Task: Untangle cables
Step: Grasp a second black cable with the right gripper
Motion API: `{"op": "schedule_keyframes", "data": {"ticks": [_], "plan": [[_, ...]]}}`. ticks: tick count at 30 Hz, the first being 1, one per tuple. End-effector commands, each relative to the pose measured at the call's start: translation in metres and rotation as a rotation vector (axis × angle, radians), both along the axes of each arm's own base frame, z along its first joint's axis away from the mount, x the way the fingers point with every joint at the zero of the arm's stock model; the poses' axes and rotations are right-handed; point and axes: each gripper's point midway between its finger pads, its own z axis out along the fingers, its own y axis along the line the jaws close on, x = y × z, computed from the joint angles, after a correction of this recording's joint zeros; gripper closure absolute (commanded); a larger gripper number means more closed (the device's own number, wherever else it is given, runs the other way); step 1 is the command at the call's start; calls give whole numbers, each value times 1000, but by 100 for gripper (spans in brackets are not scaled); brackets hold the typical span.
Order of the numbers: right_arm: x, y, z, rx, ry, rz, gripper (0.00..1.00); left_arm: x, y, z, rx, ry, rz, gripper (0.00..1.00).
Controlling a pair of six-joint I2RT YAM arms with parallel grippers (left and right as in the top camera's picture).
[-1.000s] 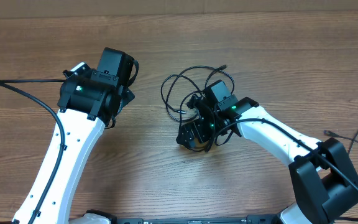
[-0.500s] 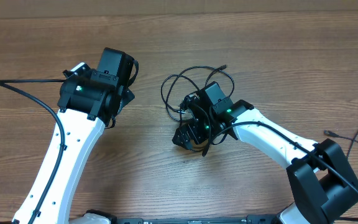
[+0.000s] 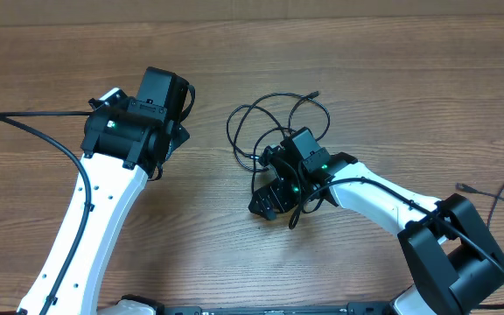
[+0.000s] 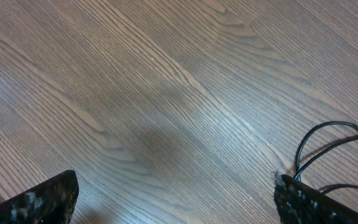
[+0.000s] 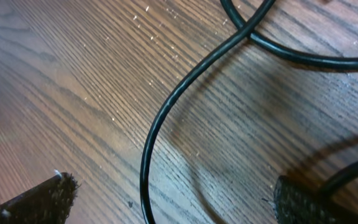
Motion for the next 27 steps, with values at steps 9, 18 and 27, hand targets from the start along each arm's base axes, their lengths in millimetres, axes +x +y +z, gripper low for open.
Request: {"op": "schedule_keyframes", "data": {"ticks": [9,18,27], "plan": [[-34,31,-7,17,-85,202,0,2,4,7,16,-21,5,0],[-35,32,-9,-11,-115,223,96,2,4,7,16,-21,5,0],[15,-13,16,-275,-179,-89,96,2,4,7,16,-22,5,0]]}}
